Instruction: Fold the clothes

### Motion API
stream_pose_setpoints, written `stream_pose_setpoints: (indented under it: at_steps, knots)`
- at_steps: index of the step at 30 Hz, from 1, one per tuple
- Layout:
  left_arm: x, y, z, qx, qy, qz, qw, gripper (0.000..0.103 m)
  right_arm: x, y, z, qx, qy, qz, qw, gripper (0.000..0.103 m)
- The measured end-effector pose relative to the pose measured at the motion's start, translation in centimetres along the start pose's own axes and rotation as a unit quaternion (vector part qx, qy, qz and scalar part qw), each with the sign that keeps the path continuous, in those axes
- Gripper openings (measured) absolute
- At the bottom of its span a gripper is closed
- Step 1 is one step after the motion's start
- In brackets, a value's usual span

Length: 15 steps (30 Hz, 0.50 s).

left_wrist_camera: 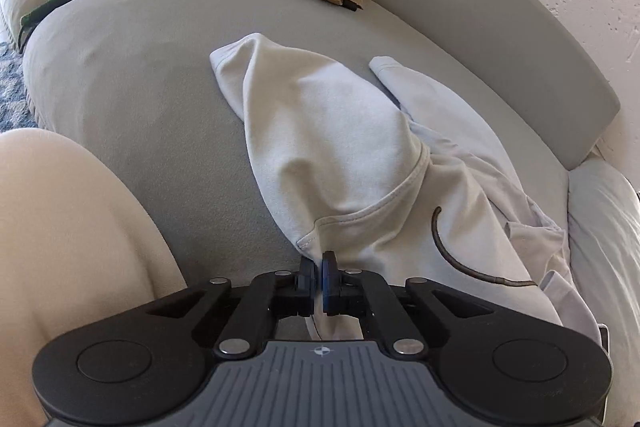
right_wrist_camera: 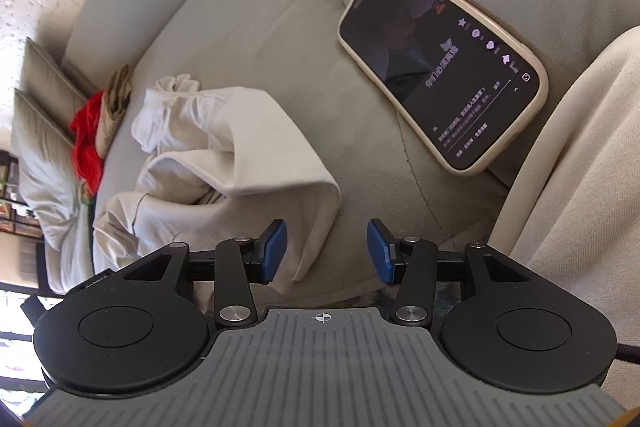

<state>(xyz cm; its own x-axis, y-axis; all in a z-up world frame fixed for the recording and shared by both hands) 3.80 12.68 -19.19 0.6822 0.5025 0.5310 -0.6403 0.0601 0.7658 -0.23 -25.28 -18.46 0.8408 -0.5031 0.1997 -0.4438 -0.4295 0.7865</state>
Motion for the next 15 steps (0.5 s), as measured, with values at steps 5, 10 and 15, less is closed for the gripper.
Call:
stream_pose_setpoints:
  at_steps: [5, 10, 15]
  knots:
    - [1.2, 2.8, -0.9, -0.029, 0.028, 0.018, 0.999, 0.0, 0.3, -1.4, -0.4, -0.03, 0.124, 0.085, 0.988, 0.052]
    - [1.0, 2.0, -1.7, -0.039, 0.044, 0.008, 0.9982, 0.0, 0.1, -2.0, -1.9, -0.023, 0.201, 0.159, 0.966, 0.053]
    - [0.5, 0.0, -1.0, -0.047, 0.035, -0.004, 0.9983, 0.0, -0.1, -2.7, -2.9, -0.019, 0.231, 0.155, 0.96, 0.026]
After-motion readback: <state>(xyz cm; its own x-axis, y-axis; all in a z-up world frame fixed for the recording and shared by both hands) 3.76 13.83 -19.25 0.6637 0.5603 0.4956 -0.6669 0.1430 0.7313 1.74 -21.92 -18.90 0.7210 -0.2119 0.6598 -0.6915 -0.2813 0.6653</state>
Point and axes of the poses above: each gripper's, at about its wrist camera, not at the fingertips, and y roughly against the way its jaws point, z to its right, x to its top, the point moved 10 cm from there along -y, roughly the way its jaws point, and after that the axes turned 3 degrees about -y, right-handed, at the moved point
